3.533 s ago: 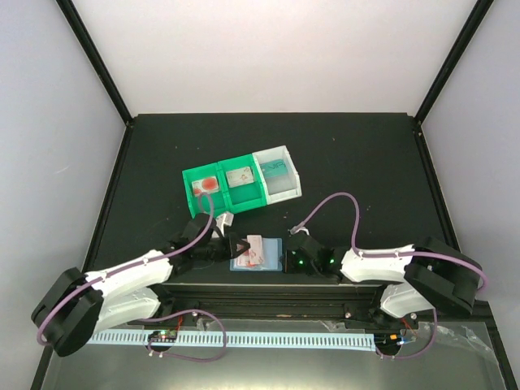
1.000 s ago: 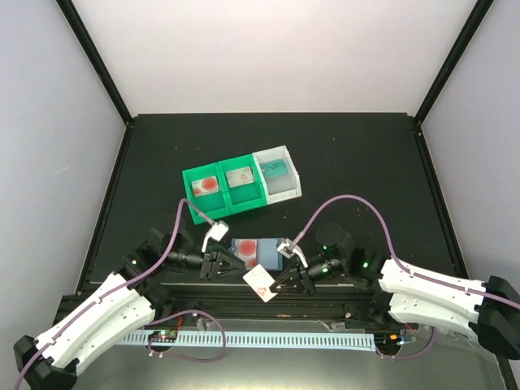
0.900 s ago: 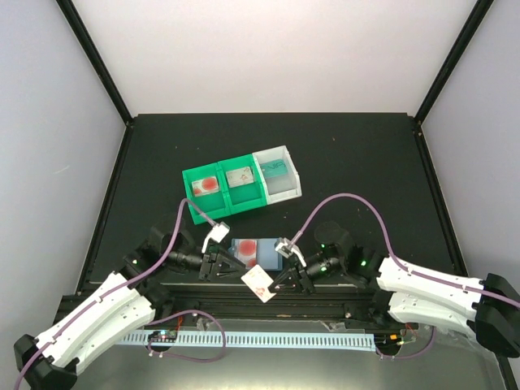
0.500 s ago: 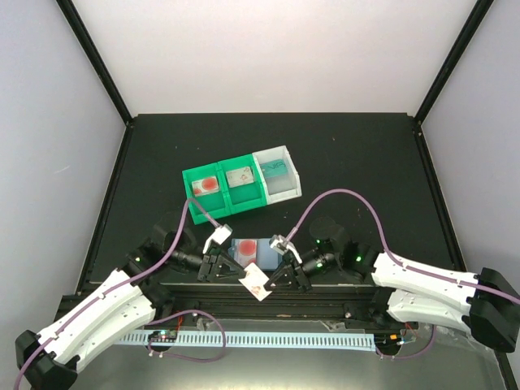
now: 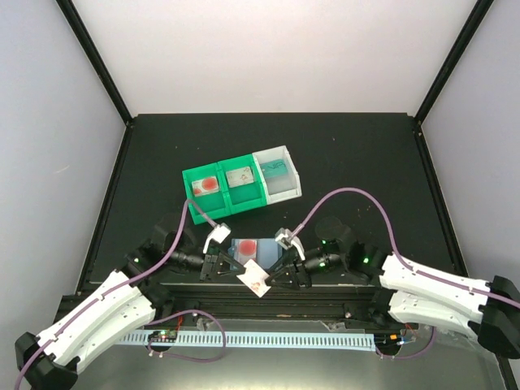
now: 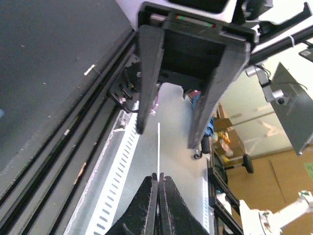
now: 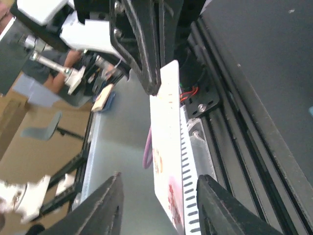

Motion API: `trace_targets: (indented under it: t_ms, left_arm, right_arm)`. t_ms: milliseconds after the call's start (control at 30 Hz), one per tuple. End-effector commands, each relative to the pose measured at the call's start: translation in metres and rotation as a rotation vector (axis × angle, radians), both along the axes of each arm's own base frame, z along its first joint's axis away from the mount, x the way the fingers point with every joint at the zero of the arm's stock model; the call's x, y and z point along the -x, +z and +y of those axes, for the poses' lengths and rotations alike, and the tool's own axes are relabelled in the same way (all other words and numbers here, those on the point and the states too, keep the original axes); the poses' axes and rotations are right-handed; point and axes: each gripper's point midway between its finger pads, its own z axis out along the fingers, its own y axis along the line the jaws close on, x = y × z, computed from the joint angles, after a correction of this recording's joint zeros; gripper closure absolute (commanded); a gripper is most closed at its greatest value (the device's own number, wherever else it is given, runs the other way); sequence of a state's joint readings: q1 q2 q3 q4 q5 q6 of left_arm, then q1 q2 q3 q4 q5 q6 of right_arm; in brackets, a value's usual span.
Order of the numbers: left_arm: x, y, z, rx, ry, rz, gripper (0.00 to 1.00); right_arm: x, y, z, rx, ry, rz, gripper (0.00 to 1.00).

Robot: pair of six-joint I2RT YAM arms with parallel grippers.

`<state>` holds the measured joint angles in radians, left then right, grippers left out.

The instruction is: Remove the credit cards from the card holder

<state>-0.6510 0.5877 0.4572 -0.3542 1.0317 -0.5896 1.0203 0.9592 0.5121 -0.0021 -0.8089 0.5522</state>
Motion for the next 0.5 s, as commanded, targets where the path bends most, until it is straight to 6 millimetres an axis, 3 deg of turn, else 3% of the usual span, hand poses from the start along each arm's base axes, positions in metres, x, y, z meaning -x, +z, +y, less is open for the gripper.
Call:
trace_targets:
  t_ms: [0,100,267,467]
  left_arm:
    - [-0.019,0.014,0.003,-0.014,0.119,-0.074,0.99]
    - [-0.031,0.016,0.006,-0.027,0.197,-0.08,0.98]
    - [-0.058,0.022,0.016,-0.073,0.372,-0.134,0.98]
    - [-0.102,0.032,0.043,-0.154,0.67,-0.215,0.98]
  right_arm:
    - [-0.025,0.008,-0.007,-0.001,-0.178,-0.085,0.51]
    - [-0.034,0.013,-0.015,-0.015,-0.262,-0.102,0.38]
    - [-0.042,0.017,-0.024,-0.047,-0.347,-0.109,0.03]
    - [-0.047,0.014,-0.029,-0.057,-0.402,-0.095,0.0]
